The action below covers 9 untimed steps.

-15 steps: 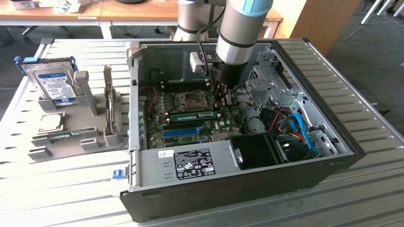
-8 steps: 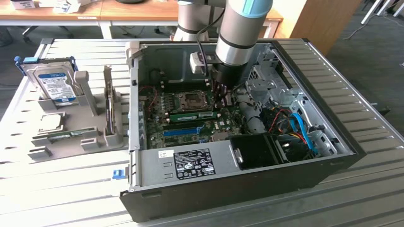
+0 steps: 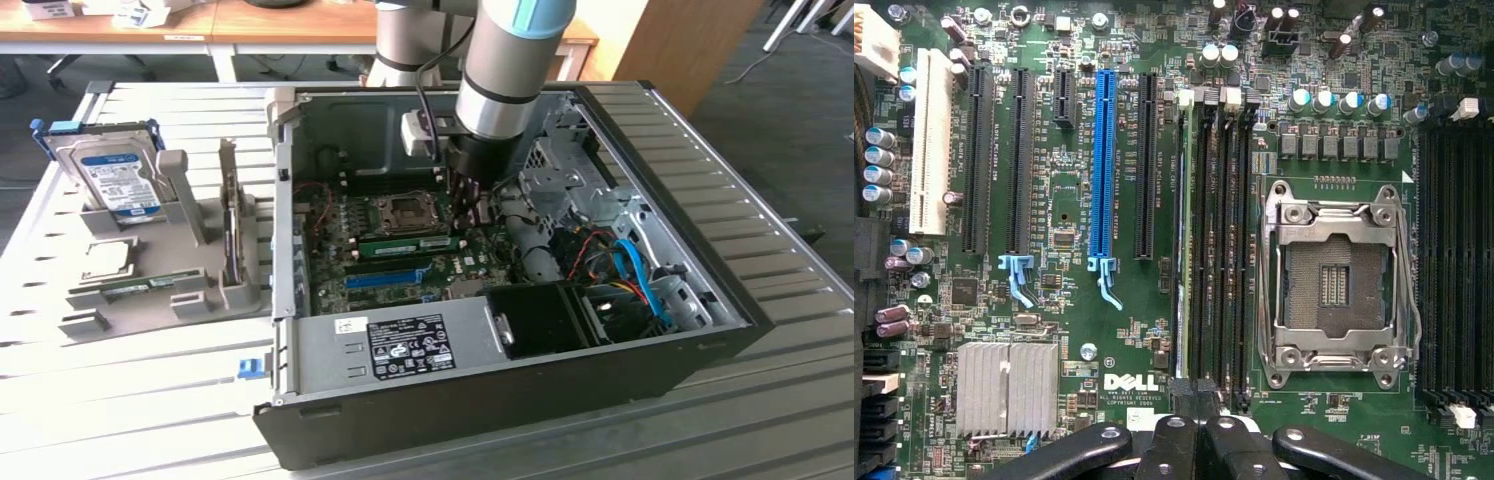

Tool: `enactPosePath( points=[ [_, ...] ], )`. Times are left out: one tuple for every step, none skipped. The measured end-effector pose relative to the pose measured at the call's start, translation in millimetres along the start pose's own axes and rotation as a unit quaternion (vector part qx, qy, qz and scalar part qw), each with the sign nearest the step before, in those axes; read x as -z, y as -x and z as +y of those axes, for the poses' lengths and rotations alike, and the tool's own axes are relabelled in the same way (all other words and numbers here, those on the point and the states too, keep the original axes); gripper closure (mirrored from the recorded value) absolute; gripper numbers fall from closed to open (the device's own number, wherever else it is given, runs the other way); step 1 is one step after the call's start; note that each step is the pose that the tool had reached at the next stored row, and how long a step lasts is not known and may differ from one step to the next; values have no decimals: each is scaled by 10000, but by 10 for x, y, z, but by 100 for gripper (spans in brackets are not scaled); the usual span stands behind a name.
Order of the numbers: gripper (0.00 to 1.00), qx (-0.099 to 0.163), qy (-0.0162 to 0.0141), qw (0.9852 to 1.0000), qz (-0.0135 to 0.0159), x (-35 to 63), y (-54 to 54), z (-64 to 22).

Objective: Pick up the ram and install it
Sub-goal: 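Press down the ram until it locks into place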

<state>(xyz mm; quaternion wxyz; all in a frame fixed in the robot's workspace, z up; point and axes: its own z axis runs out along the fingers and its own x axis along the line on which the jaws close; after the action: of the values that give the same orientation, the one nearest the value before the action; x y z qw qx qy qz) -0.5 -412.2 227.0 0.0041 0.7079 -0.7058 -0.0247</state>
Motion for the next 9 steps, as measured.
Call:
enactPosePath(
  points=[
    [89, 0, 0, 10000, 0, 0, 0, 0],
    [89, 0, 0, 10000, 0, -2, 0, 0],
    [89, 0, 0, 10000, -1, -5, 0, 0],
    [89, 0, 0, 10000, 0, -5, 0, 0],
    [89, 0, 0, 10000, 0, -5, 0, 0],
    [89, 0, 0, 10000, 0, -7, 0, 0],
    [89, 0, 0, 10000, 0, -8, 0, 0],
    [89, 0, 0, 10000, 0, -8, 0, 0],
    [89, 0, 0, 10000, 0, -8, 0, 0]
  ],
)
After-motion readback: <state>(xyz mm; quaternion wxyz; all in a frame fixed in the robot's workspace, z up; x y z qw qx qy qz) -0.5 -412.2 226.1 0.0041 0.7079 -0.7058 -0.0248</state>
